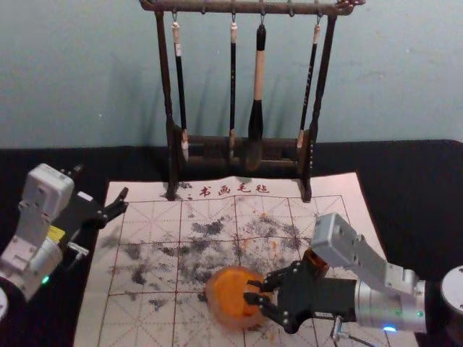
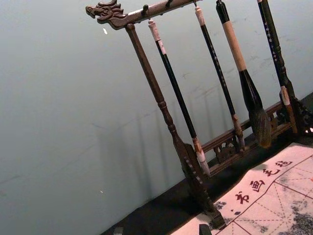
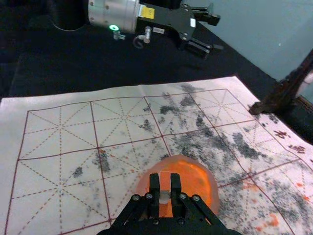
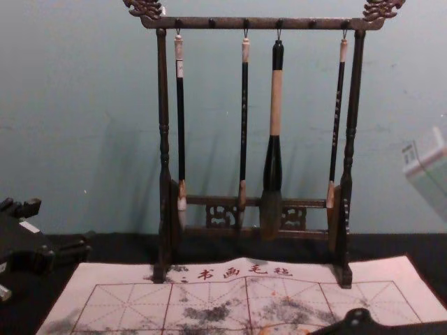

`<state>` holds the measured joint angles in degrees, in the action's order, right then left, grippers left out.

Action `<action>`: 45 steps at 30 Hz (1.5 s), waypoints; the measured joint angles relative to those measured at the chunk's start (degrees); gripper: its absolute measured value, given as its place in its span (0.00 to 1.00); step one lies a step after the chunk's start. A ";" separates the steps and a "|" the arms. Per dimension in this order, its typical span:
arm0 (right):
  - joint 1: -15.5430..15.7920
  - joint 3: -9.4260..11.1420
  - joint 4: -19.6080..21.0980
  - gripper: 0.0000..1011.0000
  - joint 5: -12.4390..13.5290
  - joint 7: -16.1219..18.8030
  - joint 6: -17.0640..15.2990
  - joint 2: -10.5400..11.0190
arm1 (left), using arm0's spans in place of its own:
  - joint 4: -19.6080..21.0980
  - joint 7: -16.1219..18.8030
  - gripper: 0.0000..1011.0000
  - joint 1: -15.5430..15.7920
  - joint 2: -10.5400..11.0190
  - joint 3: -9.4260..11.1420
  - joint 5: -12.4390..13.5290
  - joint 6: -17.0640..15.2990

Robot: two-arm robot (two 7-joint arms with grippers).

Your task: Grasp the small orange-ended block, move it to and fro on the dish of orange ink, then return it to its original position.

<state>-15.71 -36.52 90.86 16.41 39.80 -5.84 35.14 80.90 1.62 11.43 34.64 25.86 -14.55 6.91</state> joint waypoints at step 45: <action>-5.34 -1.45 -6.81 0.09 -0.78 -1.02 -0.65 -4.25 | 0.00 0.00 0.99 0.00 0.00 0.00 0.00 0.00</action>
<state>-21.05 -37.97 84.04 15.63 38.78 -6.49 30.89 80.90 1.62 11.43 34.65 25.86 -14.55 6.91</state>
